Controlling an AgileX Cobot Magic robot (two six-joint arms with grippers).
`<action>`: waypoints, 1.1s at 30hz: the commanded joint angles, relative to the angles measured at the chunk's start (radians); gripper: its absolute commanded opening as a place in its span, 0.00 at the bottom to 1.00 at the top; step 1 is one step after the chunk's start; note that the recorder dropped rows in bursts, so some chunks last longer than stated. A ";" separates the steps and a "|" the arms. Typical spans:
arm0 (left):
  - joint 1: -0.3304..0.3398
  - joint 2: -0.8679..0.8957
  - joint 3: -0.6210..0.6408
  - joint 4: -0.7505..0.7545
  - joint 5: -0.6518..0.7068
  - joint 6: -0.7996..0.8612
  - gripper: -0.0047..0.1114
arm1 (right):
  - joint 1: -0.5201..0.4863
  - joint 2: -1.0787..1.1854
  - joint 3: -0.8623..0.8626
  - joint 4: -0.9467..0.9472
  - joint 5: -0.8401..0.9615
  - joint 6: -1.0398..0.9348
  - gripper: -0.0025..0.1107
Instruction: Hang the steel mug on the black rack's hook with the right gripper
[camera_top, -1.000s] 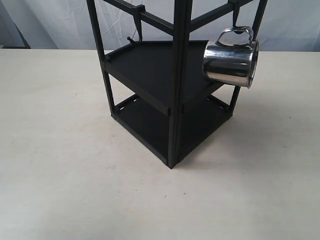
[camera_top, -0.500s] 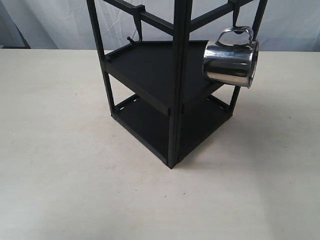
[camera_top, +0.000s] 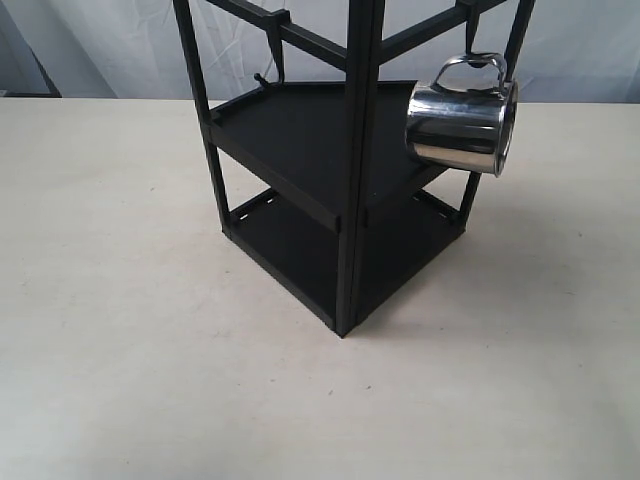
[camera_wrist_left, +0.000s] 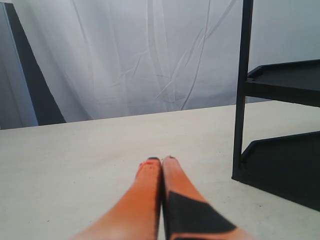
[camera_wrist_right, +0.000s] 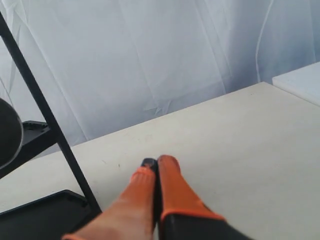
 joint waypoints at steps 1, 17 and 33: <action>-0.005 -0.005 0.000 0.000 -0.005 -0.002 0.05 | 0.004 -0.007 0.007 -0.026 -0.014 -0.002 0.02; -0.005 -0.005 0.000 0.000 -0.005 -0.002 0.05 | 0.004 -0.007 0.007 -0.026 -0.018 -0.002 0.02; -0.005 -0.005 0.000 0.000 -0.005 -0.002 0.05 | 0.004 -0.007 0.007 -0.001 0.028 -0.003 0.02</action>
